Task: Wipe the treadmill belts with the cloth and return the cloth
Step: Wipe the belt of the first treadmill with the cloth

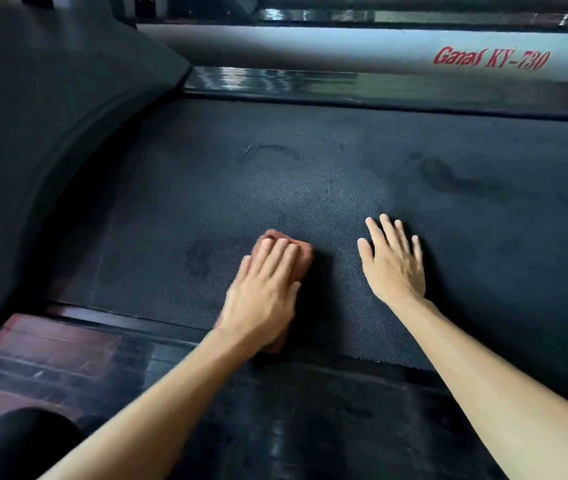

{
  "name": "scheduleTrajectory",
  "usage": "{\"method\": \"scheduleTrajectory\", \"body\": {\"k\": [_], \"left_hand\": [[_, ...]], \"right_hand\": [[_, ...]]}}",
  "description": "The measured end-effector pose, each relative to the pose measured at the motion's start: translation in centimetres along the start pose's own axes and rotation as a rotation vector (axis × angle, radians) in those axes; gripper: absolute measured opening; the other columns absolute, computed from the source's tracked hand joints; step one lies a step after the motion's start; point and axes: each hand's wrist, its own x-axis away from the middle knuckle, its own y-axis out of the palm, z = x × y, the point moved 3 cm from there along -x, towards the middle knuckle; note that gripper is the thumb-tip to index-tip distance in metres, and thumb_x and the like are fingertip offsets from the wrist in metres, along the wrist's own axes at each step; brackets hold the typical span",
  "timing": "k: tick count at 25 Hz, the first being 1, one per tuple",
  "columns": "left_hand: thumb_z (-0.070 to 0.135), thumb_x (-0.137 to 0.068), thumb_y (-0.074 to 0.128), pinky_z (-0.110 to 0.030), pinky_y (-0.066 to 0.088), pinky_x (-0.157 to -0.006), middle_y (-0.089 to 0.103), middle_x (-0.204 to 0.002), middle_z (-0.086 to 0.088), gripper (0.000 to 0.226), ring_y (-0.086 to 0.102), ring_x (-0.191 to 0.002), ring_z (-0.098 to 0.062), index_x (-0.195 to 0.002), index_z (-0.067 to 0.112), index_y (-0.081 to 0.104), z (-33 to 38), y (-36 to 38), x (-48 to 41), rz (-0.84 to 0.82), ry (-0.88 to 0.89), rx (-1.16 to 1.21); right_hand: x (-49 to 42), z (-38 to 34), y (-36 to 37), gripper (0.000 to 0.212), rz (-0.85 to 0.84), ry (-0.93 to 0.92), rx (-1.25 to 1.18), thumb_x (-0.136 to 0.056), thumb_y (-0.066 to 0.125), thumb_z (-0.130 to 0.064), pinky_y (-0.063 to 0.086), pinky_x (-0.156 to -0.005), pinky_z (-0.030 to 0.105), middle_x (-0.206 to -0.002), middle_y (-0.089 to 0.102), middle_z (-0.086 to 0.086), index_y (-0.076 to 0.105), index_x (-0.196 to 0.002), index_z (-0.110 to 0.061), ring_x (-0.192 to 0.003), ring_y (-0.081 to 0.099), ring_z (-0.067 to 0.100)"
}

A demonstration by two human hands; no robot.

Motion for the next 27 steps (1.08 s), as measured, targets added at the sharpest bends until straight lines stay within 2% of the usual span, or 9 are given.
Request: {"method": "scheduleTrajectory", "body": {"k": [4, 6, 9, 13, 16, 19, 22, 25, 27], "left_hand": [[0.042, -0.095, 0.033, -0.046, 0.015, -0.119, 0.016, -0.161, 0.000, 0.064, 0.003, -0.149, -0.022, -0.153, 0.019, 0.020, -6.2, -0.6, -0.8, 0.021, -0.437, -0.015], [0.043, -0.092, 0.027, -0.045, 0.010, -0.119, 0.015, -0.161, -0.001, 0.066, 0.002, -0.149, -0.023, -0.153, 0.019, 0.019, -2.7, -0.6, -1.5, 0.048, -0.332, -0.061], [0.045, -0.090, 0.025, -0.045, 0.010, -0.119, 0.019, -0.160, 0.000, 0.066, 0.005, -0.149, -0.024, -0.152, 0.021, 0.024, 4.7, 0.5, -2.0, 0.037, 0.018, -0.026], [0.047, -0.092, 0.022, -0.047, 0.018, -0.119, 0.025, -0.158, 0.006, 0.062, 0.010, -0.149, -0.021, -0.150, 0.027, 0.028, 5.4, 0.9, -6.2, -0.067, 0.246, 0.040], [0.042, -0.088, 0.028, -0.049, 0.037, -0.105, 0.039, -0.143, 0.007, 0.053, 0.026, -0.138, -0.021, -0.140, 0.031, 0.037, -5.3, -0.1, -9.7, 0.045, -0.050, -0.029], [0.039, -0.094, 0.033, -0.049, 0.022, -0.115, 0.030, -0.152, -0.002, 0.053, 0.017, -0.143, -0.025, -0.144, 0.020, 0.032, -10.8, -0.3, -9.9, 0.051, -0.495, -0.025], [0.042, -0.086, 0.026, -0.047, 0.026, -0.110, 0.038, -0.143, -0.002, 0.056, 0.026, -0.136, -0.026, -0.136, 0.020, 0.038, -2.1, 0.9, -12.5, 0.112, -0.292, -0.073], [0.040, -0.092, 0.032, -0.046, 0.015, -0.118, 0.027, -0.156, 0.000, 0.059, 0.013, -0.146, -0.024, -0.147, 0.020, 0.030, 7.5, 2.6, -13.4, 0.018, 0.033, 0.020], [0.041, -0.093, 0.035, -0.048, 0.022, -0.116, 0.030, -0.154, 0.006, 0.055, 0.017, -0.145, -0.022, -0.146, 0.026, 0.032, 6.5, 1.9, -13.5, -0.044, 0.178, 0.056]], "right_hand": [[-0.4, 0.0, -0.3, 0.048, 0.025, 0.018, -0.014, -0.100, 0.041, -0.044, 0.016, -0.116, 0.045, -0.157, 0.030, -0.004, 0.041, -0.146, -0.029, -0.145, 0.024, 0.020], [-1.4, 0.1, -1.0, 0.041, 0.107, -0.009, -0.018, -0.095, 0.052, -0.043, 0.028, -0.107, 0.046, -0.144, 0.047, -0.003, 0.055, -0.133, -0.029, -0.133, 0.041, 0.024], [-3.9, 0.7, -1.6, 0.026, 0.171, -0.019, -0.081, -0.092, 0.056, -0.039, 0.033, -0.098, 0.044, -0.124, 0.058, -0.002, 0.065, -0.114, -0.028, -0.114, 0.052, 0.026], [-7.7, 3.1, -1.4, 0.038, 0.207, -0.065, 0.020, -0.093, 0.046, -0.045, 0.031, -0.105, 0.049, -0.133, 0.057, 0.001, 0.062, -0.123, -0.027, -0.120, 0.054, 0.027], [-8.9, 5.3, -0.8, 0.046, 0.093, -0.041, 0.061, -0.098, 0.042, -0.050, 0.018, -0.115, 0.052, -0.151, 0.041, 0.000, 0.049, -0.139, -0.032, -0.139, 0.036, 0.023], [-8.8, 5.3, -0.5, 0.049, 0.078, -0.020, 0.066, -0.099, 0.036, -0.051, 0.015, -0.117, 0.050, -0.156, 0.032, -0.002, 0.041, -0.144, -0.033, -0.145, 0.026, 0.021], [-8.6, 5.2, -0.3, 0.050, 0.051, -0.012, 0.055, -0.099, 0.033, -0.051, 0.012, -0.118, 0.048, -0.159, 0.027, -0.003, 0.037, -0.146, -0.034, -0.147, 0.021, 0.019], [-8.8, 5.5, -0.5, 0.047, 0.051, -0.009, 0.001, -0.099, 0.037, -0.048, 0.014, -0.117, 0.045, -0.158, 0.029, -0.006, 0.040, -0.145, -0.037, -0.146, 0.023, 0.017], [-9.5, 6.2, -1.2, 0.042, 0.069, -0.028, -0.053, -0.099, 0.043, -0.044, 0.023, -0.113, 0.045, -0.153, 0.039, -0.007, 0.049, -0.139, -0.034, -0.140, 0.033, 0.018]]}}
